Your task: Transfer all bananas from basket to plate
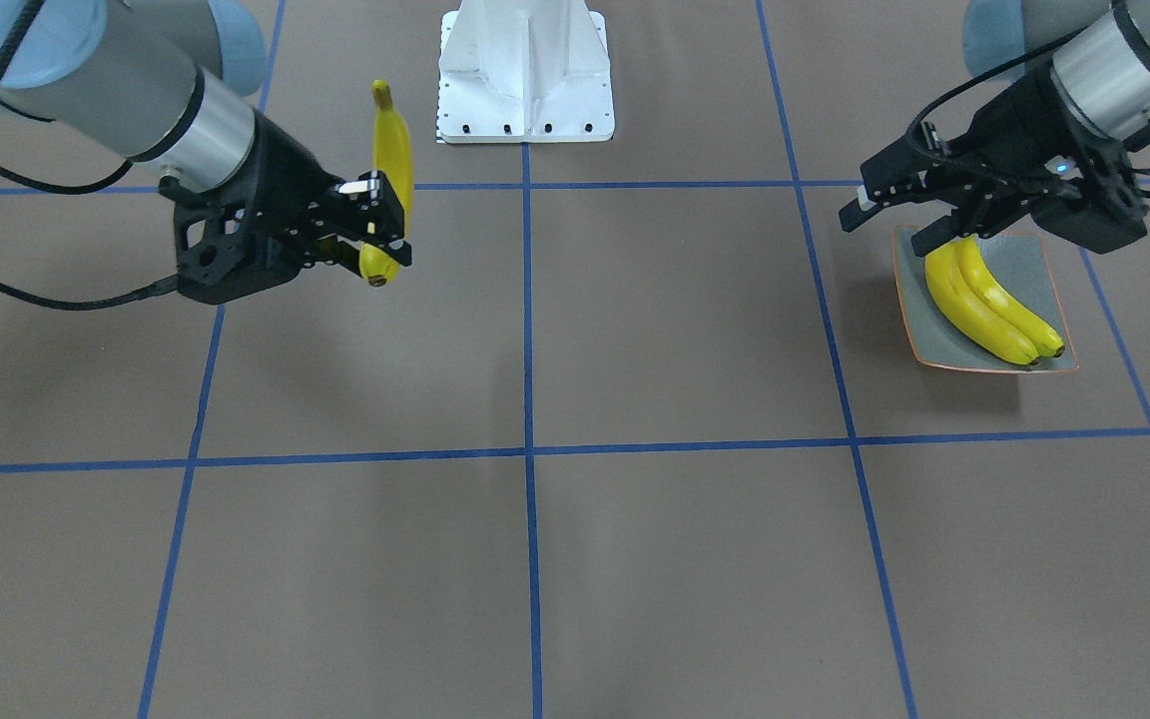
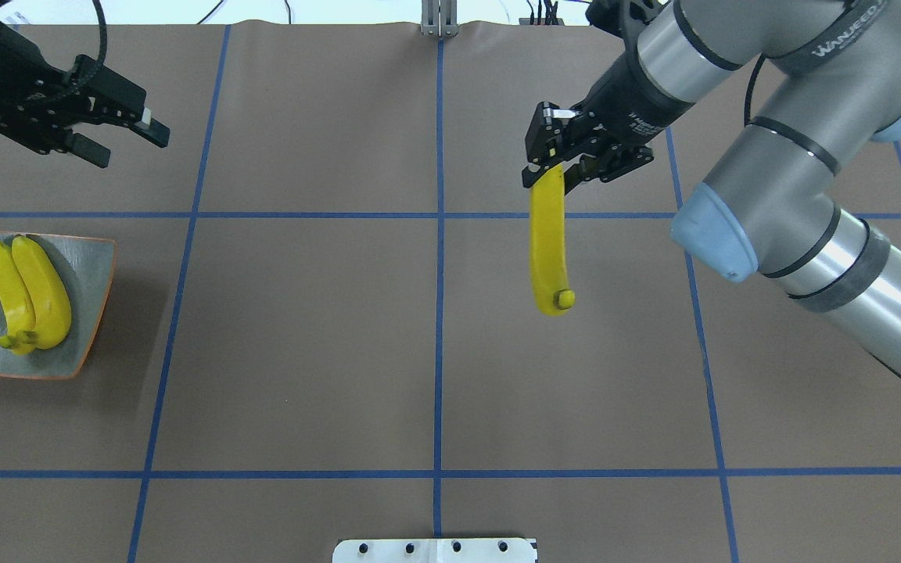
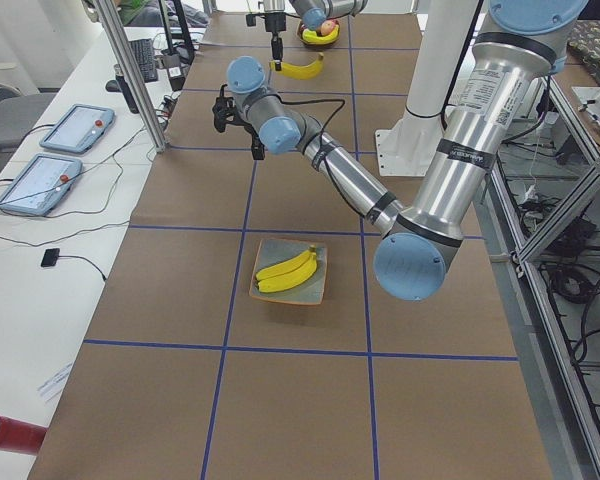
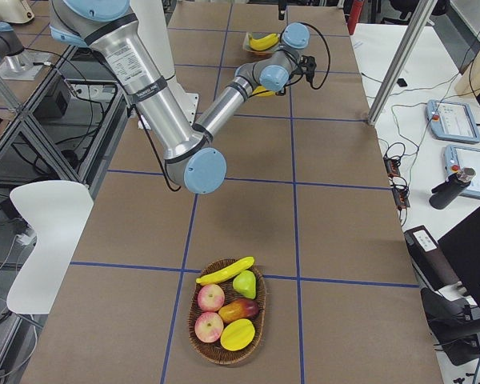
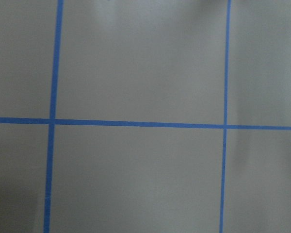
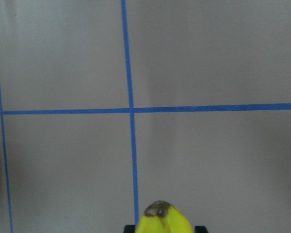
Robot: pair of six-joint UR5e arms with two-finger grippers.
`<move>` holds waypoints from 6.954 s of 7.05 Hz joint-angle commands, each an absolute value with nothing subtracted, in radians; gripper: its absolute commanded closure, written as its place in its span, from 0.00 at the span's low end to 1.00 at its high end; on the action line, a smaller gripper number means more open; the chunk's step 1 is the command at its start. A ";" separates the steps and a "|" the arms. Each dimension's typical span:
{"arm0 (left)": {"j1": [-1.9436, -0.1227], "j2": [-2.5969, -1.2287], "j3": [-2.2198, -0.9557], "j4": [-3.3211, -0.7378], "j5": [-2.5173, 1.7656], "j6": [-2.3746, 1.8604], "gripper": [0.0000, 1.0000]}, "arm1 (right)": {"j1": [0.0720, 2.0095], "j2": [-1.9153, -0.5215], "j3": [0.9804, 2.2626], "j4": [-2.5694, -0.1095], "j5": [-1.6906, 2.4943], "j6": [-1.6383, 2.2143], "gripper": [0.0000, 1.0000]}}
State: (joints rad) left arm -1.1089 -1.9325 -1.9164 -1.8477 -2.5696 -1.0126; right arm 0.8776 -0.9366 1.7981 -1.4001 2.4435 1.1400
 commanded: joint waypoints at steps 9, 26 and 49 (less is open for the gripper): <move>-0.770 -2.072 -1.921 -2.206 -2.424 -1.686 0.00 | 0.690 -0.862 1.824 -1.270 2.232 1.424 1.00; -0.543 -2.114 -1.910 -2.195 -2.215 -1.763 1.00 | 0.692 -0.874 1.825 -1.157 2.230 1.549 0.00; -0.963 -1.555 -1.761 -2.178 -2.325 -1.658 1.00 | 0.959 -1.092 1.770 -1.155 2.230 1.532 0.00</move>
